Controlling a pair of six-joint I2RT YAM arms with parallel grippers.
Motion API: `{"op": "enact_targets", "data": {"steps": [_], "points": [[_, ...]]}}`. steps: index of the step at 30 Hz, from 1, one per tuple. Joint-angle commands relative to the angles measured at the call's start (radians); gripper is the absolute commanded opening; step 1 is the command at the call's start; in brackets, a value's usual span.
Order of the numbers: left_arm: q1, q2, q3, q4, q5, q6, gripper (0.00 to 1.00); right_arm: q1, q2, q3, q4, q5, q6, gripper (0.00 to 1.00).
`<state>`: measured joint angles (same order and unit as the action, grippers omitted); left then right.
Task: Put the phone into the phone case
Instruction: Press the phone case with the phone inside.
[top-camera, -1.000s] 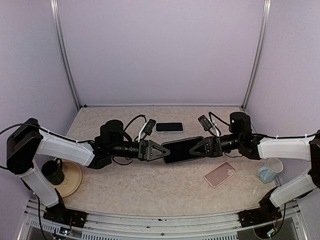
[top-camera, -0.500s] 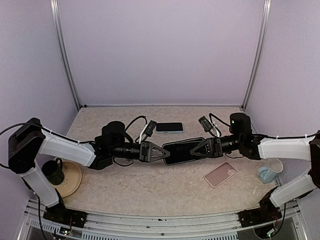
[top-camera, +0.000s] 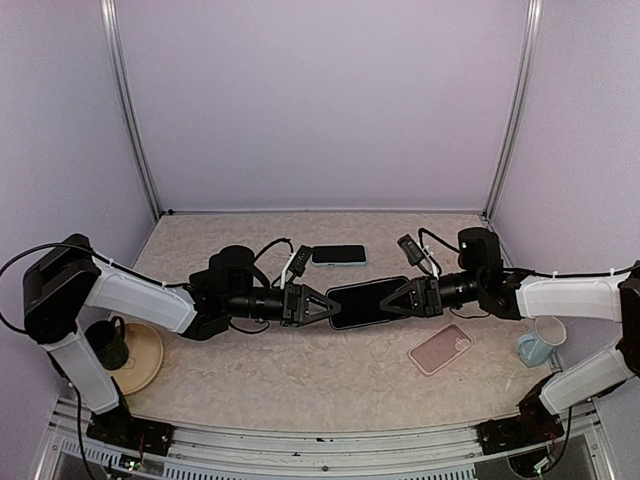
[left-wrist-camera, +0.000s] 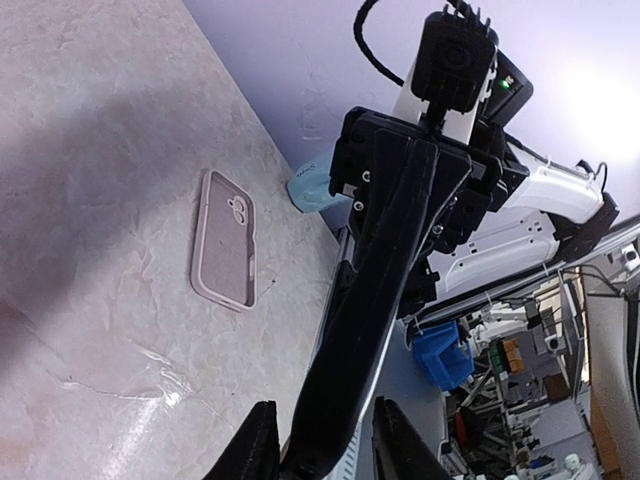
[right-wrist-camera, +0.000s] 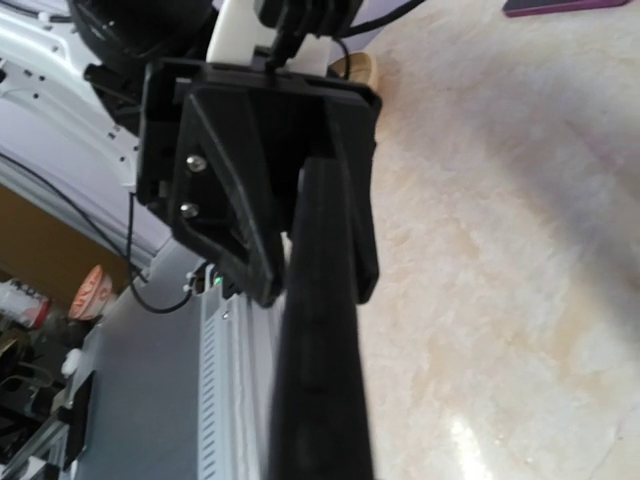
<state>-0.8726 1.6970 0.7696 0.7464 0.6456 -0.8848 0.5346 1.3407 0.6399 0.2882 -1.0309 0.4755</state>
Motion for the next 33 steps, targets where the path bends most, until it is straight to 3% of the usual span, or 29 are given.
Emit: {"op": "enact_targets", "data": {"steps": [1, 17, 33], "points": [[-0.001, 0.007, 0.017, 0.020, 0.020, -0.028, 0.35, -0.013, -0.036, 0.007, 0.054, 0.063, -0.013, 0.03], [-0.028, 0.023, 0.023, 0.067, 0.050, -0.026, 0.40, -0.016, -0.033, 0.000, 0.202, 0.021, 0.106, 0.03], [-0.013, 0.012, 0.004, 0.082, 0.029, -0.032, 0.31, -0.016, -0.007, -0.019, 0.182, -0.009, 0.092, 0.03]]}}
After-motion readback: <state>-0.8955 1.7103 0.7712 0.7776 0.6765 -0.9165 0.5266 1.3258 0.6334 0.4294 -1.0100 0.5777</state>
